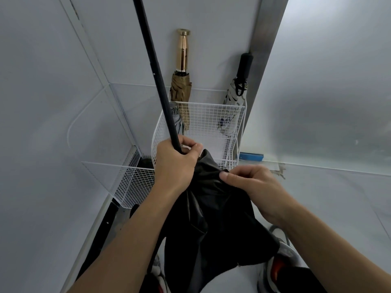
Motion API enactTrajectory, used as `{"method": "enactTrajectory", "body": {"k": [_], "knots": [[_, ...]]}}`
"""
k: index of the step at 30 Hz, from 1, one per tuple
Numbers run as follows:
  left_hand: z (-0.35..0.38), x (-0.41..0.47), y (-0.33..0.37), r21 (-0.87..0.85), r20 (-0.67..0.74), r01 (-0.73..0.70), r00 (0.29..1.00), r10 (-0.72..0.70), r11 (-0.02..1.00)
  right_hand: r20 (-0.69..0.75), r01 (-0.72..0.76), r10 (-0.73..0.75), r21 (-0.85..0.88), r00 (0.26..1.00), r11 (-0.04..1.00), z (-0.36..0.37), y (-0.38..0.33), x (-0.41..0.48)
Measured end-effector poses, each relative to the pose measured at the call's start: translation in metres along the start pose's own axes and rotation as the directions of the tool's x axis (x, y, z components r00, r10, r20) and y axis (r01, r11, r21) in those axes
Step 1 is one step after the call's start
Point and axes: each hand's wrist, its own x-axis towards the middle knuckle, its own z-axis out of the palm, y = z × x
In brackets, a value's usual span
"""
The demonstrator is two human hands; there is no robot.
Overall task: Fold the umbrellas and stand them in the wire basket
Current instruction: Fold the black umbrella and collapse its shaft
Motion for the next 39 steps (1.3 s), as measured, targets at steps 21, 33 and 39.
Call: {"method": "enactTrajectory", "body": {"k": [21,33,39], "knots": [[-0.008,0.026,-0.012,-0.333,-0.385,0.139,0.883,-0.269,0.933,0.196,0.342,-0.381,-0.867,0.904,0.364,0.027,0.032,-0.036],[0.019,0.012,-0.009,-0.384,-0.098,0.33,0.914,-0.394,0.862,-0.203,0.068,-0.336,-0.762,0.92,0.644,-0.01,0.044,0.023],[0.016,0.013,-0.013,-0.482,-0.15,0.383,0.85,-0.505,0.788,-0.319,0.282,-0.73,-0.772,0.604,0.57,-0.007,0.015,-0.002]]}}
